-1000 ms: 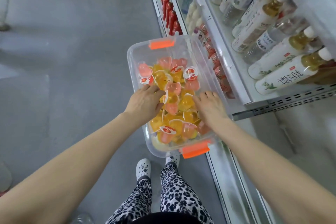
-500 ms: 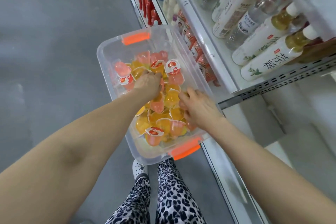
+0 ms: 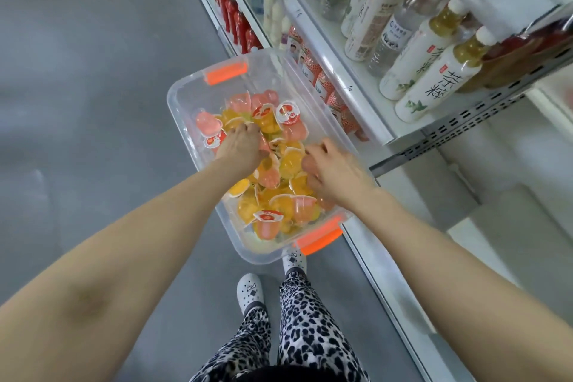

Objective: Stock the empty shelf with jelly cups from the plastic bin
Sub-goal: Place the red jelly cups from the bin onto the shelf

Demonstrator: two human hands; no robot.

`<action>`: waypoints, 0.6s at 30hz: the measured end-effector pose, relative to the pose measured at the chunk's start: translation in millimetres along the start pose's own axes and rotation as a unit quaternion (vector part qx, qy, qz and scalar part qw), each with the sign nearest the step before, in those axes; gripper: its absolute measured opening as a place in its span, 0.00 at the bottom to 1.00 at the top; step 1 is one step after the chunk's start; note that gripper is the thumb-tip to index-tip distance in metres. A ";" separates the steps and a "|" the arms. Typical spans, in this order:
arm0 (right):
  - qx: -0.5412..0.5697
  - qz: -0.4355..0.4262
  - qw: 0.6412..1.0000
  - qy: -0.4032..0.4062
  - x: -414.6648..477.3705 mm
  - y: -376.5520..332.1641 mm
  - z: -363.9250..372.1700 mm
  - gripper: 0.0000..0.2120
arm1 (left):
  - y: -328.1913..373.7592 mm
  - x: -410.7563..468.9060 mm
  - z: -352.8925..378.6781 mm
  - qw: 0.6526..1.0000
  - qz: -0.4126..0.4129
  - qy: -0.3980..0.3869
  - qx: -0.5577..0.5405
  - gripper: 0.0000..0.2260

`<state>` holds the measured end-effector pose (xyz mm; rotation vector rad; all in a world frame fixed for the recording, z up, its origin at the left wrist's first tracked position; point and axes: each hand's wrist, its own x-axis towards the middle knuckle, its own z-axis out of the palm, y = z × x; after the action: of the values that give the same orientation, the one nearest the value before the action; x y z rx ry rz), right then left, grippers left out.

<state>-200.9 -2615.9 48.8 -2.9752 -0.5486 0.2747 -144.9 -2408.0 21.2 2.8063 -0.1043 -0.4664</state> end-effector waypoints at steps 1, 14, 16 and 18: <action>0.028 0.017 0.999 0.012 -5.9 -0.5 -5.2 0.21 | 1.1 -8.9 -4.4 1.000 0.004 0.006 -0.027 0.22; 0.165 0.188 0.932 0.262 -157.7 33.1 -102.2 0.22 | 113.8 -110.4 -81.1 0.950 0.243 0.097 -0.168 0.26; 0.164 0.215 0.924 0.269 -184.3 46.5 -122.4 0.21 | 143.8 -119.5 -89.9 0.942 0.275 0.091 -0.171 0.26; 0.138 0.234 0.921 0.279 -208.3 62.7 -143.4 0.20 | 173.7 -125.2 -94.3 0.932 0.310 0.084 -0.169 0.26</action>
<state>-342.8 -2759.5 213.5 -2.6688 0.2486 -0.4236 -236.4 -2533.0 196.5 2.2889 -0.7667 -0.0768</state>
